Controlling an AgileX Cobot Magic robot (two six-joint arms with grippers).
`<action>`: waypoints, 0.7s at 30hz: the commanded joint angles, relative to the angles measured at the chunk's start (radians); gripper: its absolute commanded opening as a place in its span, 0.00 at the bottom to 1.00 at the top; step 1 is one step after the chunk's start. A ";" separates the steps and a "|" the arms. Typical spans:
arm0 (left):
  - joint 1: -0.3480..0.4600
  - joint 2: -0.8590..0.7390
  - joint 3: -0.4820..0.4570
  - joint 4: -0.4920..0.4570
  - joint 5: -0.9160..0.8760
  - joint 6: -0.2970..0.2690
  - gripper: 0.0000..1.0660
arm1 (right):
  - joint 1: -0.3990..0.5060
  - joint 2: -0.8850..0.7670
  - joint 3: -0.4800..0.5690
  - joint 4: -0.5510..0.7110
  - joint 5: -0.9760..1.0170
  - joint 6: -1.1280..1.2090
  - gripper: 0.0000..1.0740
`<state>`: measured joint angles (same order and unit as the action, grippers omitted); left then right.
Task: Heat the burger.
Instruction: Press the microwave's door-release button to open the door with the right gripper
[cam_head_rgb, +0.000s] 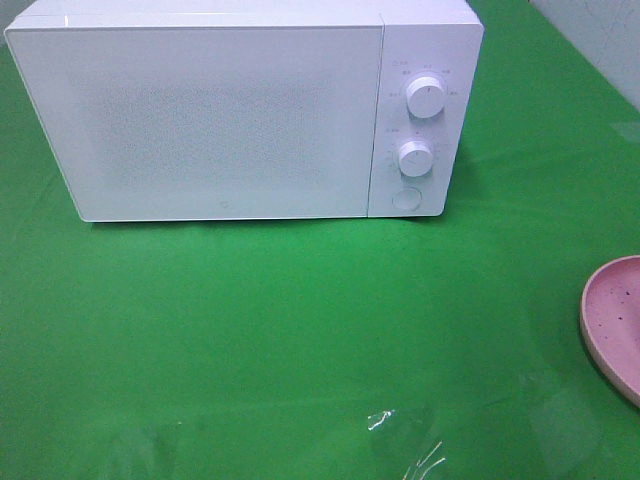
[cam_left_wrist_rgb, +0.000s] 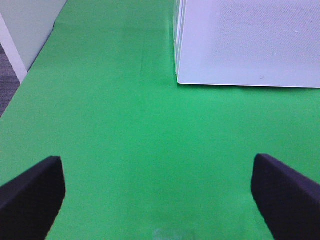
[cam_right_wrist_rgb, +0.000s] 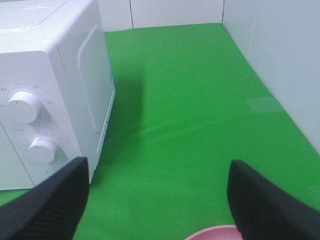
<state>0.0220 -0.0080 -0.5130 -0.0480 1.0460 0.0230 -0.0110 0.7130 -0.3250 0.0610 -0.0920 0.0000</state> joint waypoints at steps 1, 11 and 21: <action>-0.005 -0.021 0.003 -0.008 -0.011 -0.002 0.87 | -0.001 0.064 0.003 -0.003 -0.118 0.006 0.67; -0.005 -0.021 0.003 -0.008 -0.011 -0.002 0.87 | -0.001 0.251 0.003 0.045 -0.396 -0.015 0.64; -0.005 -0.021 0.003 -0.008 -0.011 -0.002 0.87 | 0.090 0.411 0.003 0.131 -0.540 -0.129 0.64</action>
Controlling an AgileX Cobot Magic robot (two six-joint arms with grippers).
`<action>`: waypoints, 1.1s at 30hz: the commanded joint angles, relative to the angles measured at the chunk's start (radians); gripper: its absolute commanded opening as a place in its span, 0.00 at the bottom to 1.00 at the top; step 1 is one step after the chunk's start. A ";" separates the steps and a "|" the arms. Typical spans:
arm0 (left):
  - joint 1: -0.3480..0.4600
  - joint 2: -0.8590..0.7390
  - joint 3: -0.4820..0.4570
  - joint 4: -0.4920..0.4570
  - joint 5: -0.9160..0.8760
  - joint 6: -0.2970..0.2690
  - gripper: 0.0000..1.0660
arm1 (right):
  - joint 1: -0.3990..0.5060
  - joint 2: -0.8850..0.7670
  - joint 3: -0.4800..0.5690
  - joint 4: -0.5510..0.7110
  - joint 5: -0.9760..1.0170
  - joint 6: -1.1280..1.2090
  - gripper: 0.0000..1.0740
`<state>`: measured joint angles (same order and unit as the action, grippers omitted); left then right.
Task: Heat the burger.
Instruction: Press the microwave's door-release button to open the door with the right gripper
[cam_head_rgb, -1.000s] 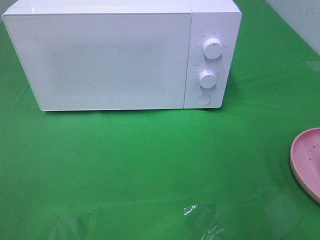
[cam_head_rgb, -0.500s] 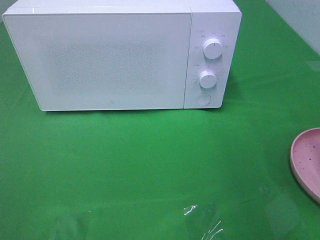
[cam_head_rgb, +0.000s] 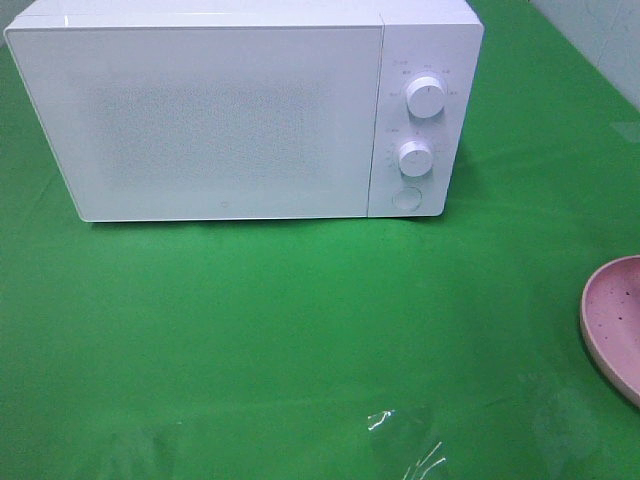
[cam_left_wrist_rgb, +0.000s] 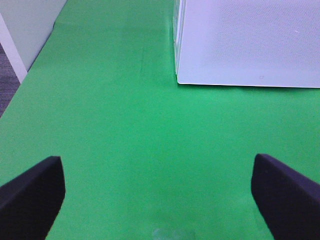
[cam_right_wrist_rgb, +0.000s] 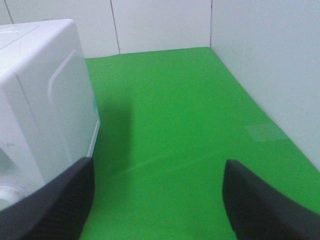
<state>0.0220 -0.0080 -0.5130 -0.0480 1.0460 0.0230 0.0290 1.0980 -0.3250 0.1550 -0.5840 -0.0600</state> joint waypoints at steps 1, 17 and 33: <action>-0.005 -0.021 0.003 -0.008 -0.011 -0.002 0.87 | 0.114 0.052 0.003 0.090 -0.076 -0.150 0.64; -0.005 -0.021 0.003 -0.008 -0.011 -0.002 0.87 | 0.564 0.239 0.003 0.528 -0.374 -0.416 0.64; -0.005 -0.021 0.003 -0.008 -0.011 -0.002 0.87 | 0.908 0.446 0.003 0.818 -0.568 -0.425 0.64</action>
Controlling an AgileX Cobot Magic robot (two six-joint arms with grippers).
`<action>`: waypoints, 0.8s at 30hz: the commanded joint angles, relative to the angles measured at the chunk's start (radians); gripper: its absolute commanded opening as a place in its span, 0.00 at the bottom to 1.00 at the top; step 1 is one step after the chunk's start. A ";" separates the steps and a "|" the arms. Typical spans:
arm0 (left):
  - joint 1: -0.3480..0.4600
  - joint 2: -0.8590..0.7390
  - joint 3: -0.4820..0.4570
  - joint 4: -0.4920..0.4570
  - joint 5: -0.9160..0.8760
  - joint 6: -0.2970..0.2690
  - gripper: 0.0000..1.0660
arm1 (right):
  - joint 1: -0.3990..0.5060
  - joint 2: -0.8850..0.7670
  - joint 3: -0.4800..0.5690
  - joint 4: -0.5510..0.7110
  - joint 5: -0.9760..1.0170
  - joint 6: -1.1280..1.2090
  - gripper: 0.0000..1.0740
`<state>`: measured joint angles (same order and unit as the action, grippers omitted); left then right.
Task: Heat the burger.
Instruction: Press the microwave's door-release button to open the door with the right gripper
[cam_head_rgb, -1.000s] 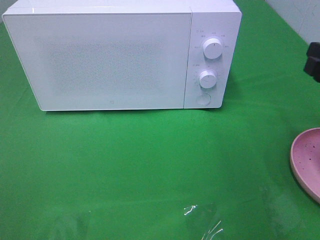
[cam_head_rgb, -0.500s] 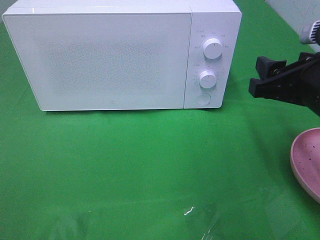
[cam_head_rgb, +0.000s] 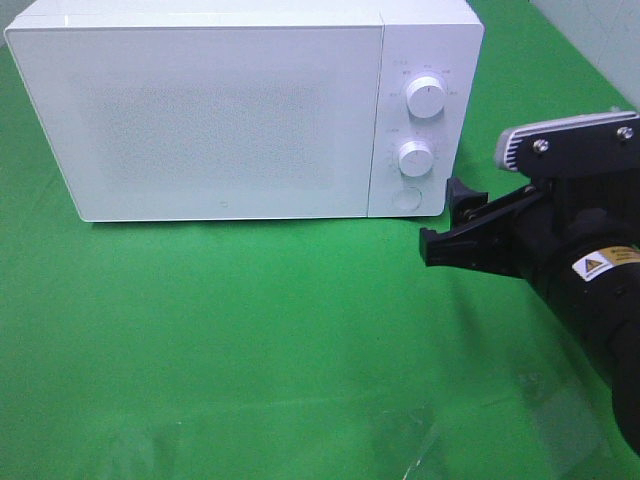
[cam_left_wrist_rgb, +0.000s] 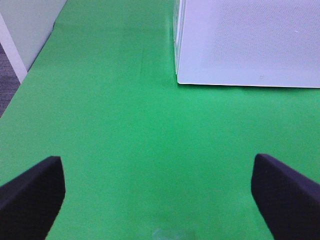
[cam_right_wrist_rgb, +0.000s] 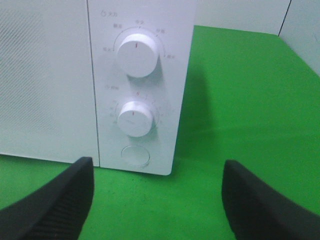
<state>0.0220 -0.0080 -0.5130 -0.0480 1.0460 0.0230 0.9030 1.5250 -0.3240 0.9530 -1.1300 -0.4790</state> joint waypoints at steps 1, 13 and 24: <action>-0.005 -0.021 0.003 -0.008 -0.011 -0.002 0.87 | 0.034 0.019 0.002 0.020 -0.022 -0.006 0.64; -0.005 -0.021 0.003 -0.008 -0.011 -0.002 0.87 | 0.068 0.056 0.002 0.020 0.001 0.380 0.55; -0.005 -0.021 0.003 -0.008 -0.011 -0.002 0.87 | 0.068 0.056 0.002 0.011 0.037 1.103 0.24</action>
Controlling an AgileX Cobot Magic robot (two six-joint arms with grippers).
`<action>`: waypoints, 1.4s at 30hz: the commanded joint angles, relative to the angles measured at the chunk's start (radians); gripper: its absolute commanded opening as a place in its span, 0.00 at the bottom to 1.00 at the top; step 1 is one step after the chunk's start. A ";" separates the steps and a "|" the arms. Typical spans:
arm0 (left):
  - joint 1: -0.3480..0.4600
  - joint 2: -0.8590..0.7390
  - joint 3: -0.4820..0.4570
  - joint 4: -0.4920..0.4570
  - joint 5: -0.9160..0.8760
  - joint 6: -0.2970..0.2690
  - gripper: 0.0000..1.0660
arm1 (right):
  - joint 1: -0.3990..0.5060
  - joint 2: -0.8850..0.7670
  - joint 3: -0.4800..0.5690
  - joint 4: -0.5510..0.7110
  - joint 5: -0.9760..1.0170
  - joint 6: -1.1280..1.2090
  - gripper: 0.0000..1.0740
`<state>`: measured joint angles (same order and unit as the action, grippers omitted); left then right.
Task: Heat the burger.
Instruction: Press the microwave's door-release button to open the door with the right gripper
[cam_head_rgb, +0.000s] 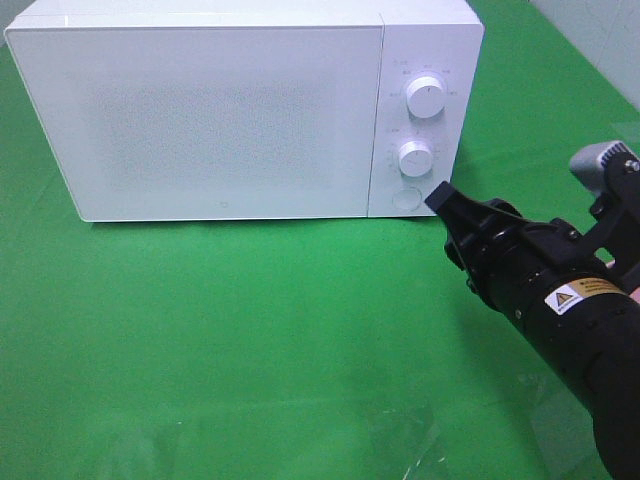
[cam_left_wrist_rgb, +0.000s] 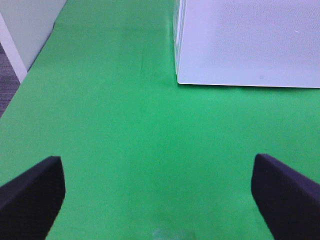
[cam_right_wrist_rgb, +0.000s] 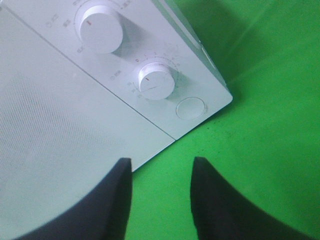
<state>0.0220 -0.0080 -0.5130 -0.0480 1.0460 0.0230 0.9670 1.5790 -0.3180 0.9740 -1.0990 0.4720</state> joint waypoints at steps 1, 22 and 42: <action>-0.005 -0.021 0.003 -0.008 -0.011 -0.002 0.87 | 0.004 0.002 -0.004 -0.010 0.006 0.152 0.24; -0.005 -0.016 0.003 -0.008 -0.011 -0.002 0.87 | -0.005 0.107 -0.016 -0.037 0.028 0.754 0.00; -0.005 -0.016 0.003 -0.008 -0.011 -0.002 0.87 | -0.188 0.299 -0.202 -0.192 0.139 0.849 0.00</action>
<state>0.0220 -0.0080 -0.5130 -0.0480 1.0460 0.0230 0.8070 1.8610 -0.4900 0.8200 -0.9810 1.3140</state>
